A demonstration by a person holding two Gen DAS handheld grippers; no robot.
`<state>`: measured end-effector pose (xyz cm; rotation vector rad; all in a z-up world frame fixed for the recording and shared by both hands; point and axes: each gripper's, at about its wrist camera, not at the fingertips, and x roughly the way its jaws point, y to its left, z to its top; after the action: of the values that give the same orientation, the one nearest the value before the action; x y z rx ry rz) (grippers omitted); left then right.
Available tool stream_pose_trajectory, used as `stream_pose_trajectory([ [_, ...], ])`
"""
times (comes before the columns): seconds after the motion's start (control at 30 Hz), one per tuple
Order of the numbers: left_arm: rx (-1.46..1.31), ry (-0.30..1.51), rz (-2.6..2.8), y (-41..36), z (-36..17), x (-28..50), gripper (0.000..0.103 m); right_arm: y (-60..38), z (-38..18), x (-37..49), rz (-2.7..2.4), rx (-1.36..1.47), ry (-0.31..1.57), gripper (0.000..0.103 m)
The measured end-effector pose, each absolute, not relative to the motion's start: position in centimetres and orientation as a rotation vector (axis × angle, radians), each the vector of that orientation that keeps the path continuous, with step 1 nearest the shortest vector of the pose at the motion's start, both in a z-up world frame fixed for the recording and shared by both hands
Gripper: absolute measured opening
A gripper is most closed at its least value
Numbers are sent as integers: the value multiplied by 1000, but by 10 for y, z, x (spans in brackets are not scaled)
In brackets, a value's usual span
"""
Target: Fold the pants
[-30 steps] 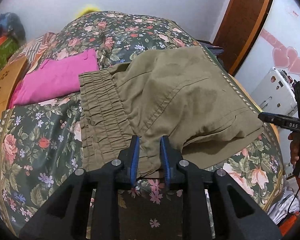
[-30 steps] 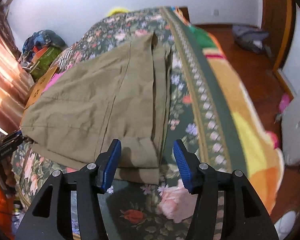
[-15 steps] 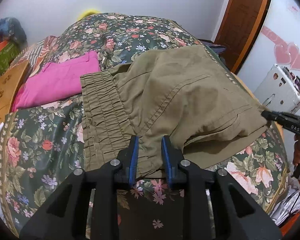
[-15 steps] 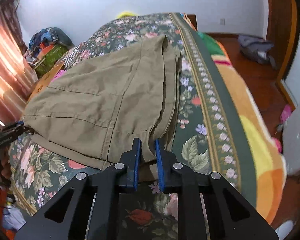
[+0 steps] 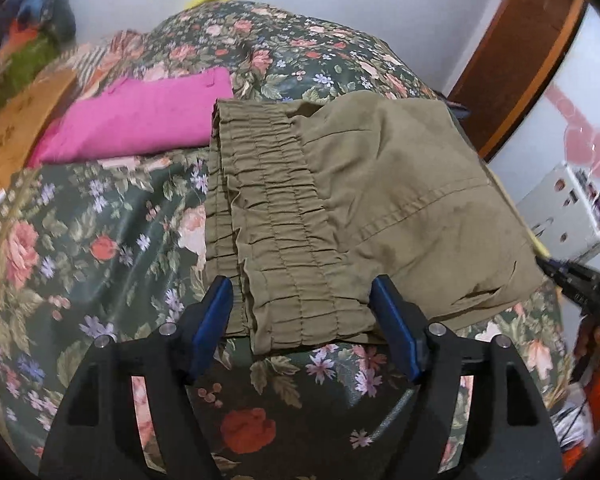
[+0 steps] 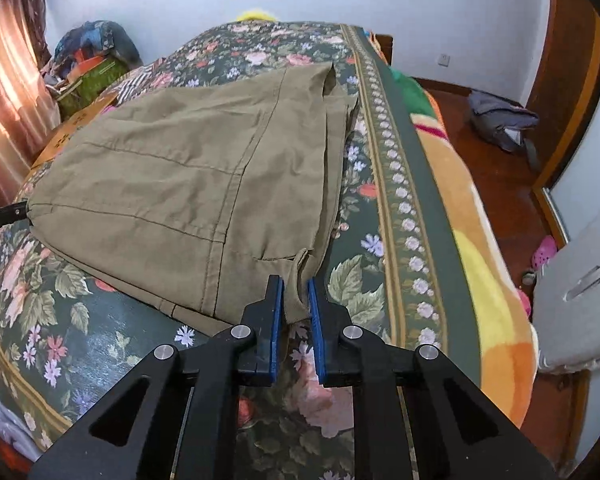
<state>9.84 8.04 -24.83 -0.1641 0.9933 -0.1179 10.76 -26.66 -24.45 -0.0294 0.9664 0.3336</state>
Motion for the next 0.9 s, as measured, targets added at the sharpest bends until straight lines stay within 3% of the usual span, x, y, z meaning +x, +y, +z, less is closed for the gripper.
stream_pose_trajectory([
  [0.33, -79, 882, -46, 96, -190, 111, 71, -284, -205, 122, 337, 31, 934, 21],
  [0.47, -65, 854, -6, 107, -175, 134, 70, -281, -185, 140, 339, 27, 864, 31],
  [0.63, -66, 888, 10, 113, -186, 168, 62, -268, -172, 170, 368, 14, 801, 39],
  [0.77, -70, 928, 1, 114, -203, 195, 60, -260, -176, 197, 367, 3, 780, 56],
  [0.9, -71, 955, -15, 113, -218, 215, 56, -257, -184, 232, 375, 9, 782, 58],
])
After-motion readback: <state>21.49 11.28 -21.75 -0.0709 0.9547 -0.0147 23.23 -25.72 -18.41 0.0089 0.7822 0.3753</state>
